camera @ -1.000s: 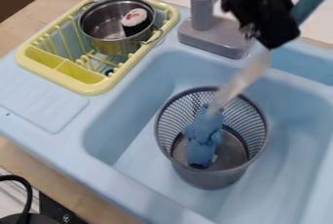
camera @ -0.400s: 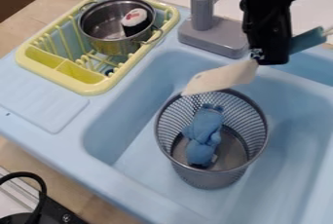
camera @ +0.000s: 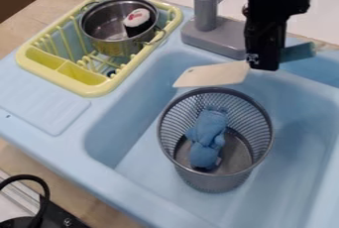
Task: Move the knife from the basket to the bottom of the basin
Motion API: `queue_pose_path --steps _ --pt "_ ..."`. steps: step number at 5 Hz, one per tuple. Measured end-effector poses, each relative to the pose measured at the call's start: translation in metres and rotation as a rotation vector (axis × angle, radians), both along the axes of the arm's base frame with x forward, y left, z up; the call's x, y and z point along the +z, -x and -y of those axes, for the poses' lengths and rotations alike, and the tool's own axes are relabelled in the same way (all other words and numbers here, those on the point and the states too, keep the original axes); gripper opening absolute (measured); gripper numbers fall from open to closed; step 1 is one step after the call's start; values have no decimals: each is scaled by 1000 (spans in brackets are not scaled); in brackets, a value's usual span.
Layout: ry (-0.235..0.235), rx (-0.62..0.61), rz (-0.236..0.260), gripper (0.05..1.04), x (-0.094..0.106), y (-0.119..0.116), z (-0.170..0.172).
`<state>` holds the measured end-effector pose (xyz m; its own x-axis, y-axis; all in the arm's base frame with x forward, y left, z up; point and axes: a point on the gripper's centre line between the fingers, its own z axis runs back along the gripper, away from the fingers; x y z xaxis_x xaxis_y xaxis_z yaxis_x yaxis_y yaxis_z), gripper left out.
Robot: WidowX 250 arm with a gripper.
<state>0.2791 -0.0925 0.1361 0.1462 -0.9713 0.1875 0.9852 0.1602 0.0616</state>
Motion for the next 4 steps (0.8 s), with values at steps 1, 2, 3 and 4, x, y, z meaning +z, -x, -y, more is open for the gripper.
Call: queue_pose_path --steps 1,2,3,4 --pt "-56 11 -66 206 -3 0 -6" --pt "-96 -17 -109 262 -9 -3 -10" --pt "-87 -23 -103 520 -9 -4 -10" --pt "-64 -19 -99 817 -15 -3 -11"
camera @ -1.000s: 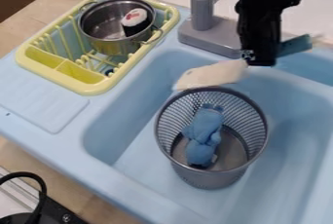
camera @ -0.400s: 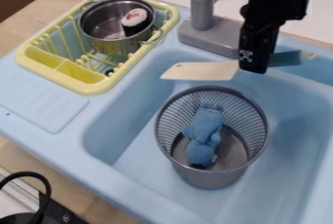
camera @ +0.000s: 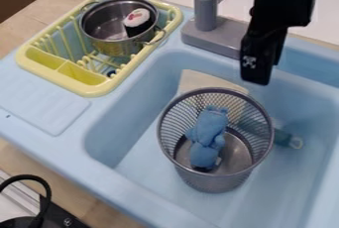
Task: Move the knife from the basket to the bottom of the basin
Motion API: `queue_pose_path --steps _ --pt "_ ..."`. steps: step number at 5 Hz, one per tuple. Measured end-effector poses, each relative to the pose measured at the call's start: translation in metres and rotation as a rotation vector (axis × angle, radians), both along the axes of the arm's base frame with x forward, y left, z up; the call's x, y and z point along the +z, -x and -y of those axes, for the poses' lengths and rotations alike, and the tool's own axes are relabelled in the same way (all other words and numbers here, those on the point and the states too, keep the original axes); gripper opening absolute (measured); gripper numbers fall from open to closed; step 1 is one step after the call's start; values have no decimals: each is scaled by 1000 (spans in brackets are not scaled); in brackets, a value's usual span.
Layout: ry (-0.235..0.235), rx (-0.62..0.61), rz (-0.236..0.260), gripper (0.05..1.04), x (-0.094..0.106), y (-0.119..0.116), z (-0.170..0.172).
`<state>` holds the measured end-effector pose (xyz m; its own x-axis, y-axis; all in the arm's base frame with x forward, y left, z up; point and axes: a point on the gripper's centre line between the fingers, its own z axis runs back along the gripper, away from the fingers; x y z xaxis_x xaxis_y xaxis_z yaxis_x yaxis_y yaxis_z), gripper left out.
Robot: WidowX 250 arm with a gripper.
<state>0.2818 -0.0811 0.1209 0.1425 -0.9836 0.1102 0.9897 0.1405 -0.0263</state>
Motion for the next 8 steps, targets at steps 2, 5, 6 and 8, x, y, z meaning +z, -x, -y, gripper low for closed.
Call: queue_pose_path --steps 2,5,6,8 --pt "20 10 57 998 5 -2 -10" --pt "-28 4 88 998 13 2 -22" --pt "-34 23 140 998 27 19 -34" --pt "-96 128 186 998 31 54 -53"
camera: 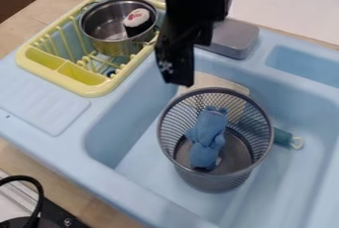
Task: Move the knife from the basket to the bottom of the basin
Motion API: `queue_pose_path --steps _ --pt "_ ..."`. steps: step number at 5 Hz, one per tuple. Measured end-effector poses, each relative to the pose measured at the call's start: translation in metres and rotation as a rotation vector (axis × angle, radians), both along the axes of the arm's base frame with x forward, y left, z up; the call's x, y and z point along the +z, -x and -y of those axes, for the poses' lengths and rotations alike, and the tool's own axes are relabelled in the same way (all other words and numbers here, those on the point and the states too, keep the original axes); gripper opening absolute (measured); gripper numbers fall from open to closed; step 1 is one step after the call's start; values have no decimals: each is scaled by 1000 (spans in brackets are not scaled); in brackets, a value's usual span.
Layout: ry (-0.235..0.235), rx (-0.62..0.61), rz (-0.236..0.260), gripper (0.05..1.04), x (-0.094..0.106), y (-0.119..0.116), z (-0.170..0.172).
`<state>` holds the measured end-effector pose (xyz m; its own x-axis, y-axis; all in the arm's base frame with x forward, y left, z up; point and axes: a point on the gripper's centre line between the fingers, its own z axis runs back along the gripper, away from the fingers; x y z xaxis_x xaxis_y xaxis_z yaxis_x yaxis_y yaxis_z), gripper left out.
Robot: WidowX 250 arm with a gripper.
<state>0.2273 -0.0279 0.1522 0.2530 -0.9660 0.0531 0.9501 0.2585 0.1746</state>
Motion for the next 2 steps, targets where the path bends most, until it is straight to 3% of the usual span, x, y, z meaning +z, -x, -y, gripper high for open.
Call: queue_pose_path --steps 1,2 --pt "-37 118 -41 998 -11 10 -15" --pt "-45 244 -58 998 -20 9 -31"
